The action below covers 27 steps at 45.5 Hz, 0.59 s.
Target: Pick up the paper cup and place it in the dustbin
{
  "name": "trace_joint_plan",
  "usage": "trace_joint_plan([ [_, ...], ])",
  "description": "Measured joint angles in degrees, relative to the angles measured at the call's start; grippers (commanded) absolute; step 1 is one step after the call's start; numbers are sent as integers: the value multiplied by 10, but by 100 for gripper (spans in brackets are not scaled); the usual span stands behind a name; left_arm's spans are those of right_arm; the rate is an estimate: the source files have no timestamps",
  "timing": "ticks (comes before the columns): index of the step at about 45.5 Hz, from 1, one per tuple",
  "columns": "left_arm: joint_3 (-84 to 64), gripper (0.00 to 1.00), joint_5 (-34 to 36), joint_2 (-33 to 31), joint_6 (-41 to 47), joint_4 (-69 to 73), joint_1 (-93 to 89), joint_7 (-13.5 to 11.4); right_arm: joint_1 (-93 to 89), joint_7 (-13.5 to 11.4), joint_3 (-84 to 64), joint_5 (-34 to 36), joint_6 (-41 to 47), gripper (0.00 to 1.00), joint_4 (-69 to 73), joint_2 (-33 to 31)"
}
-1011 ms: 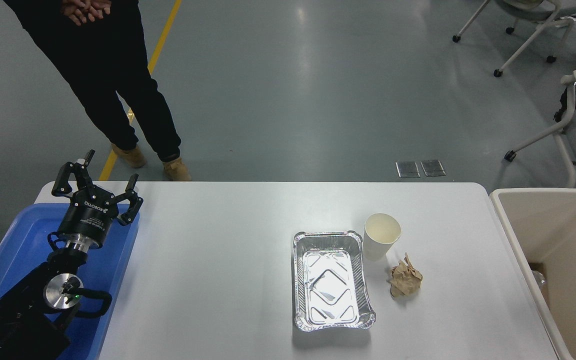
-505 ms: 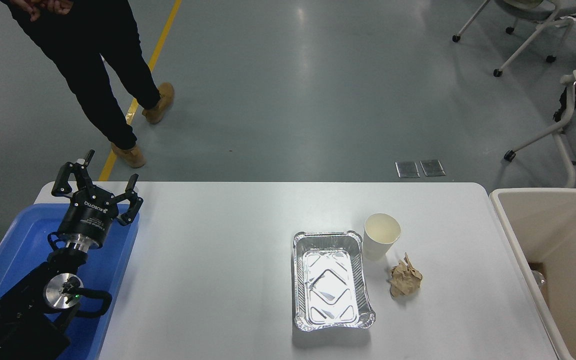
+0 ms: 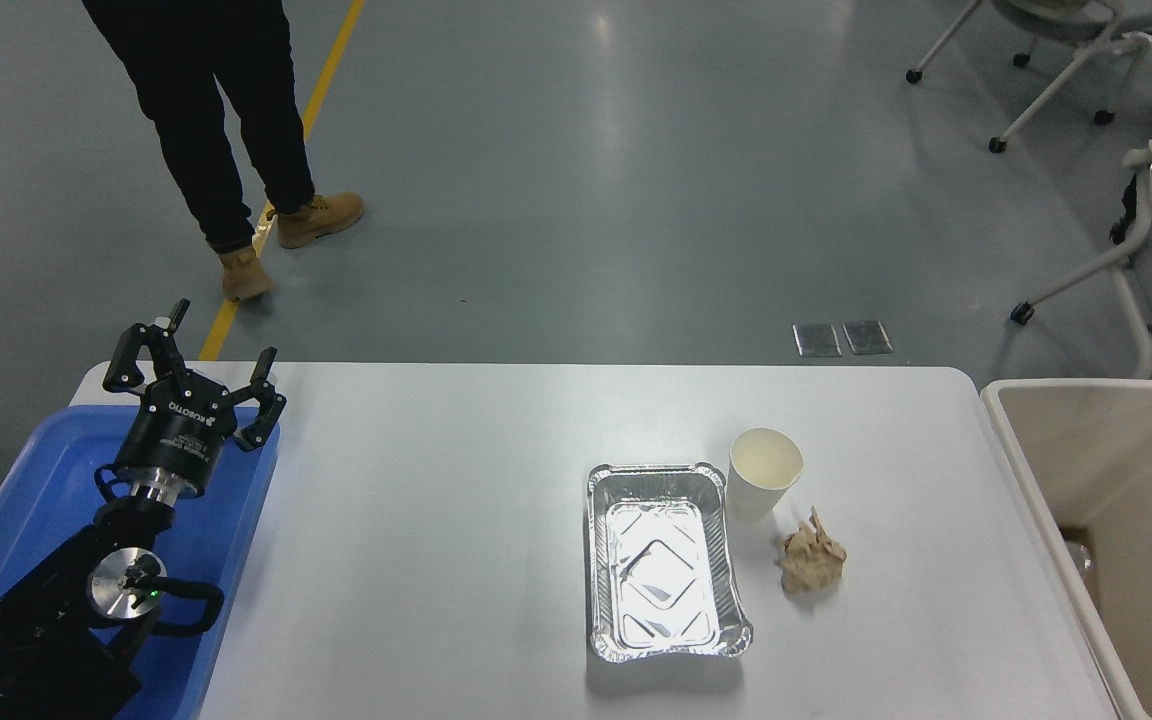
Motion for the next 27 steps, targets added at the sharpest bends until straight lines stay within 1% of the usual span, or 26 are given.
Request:
trace_joint_plan([
  [8, 0, 98, 0, 0, 0, 0, 0, 0, 122, 0, -99, -4, 6, 100, 82, 23],
  [16, 0, 98, 0, 0, 0, 0, 0, 1, 244, 0, -144, -26, 42, 100, 191, 38],
  [20, 0, 98, 0, 0, 0, 0, 0, 1, 305, 0, -157, -37, 70, 100, 251, 44],
  [27, 0, 98, 0, 0, 0, 0, 0, 1, 414, 0, -170, -47, 156, 100, 356, 50],
])
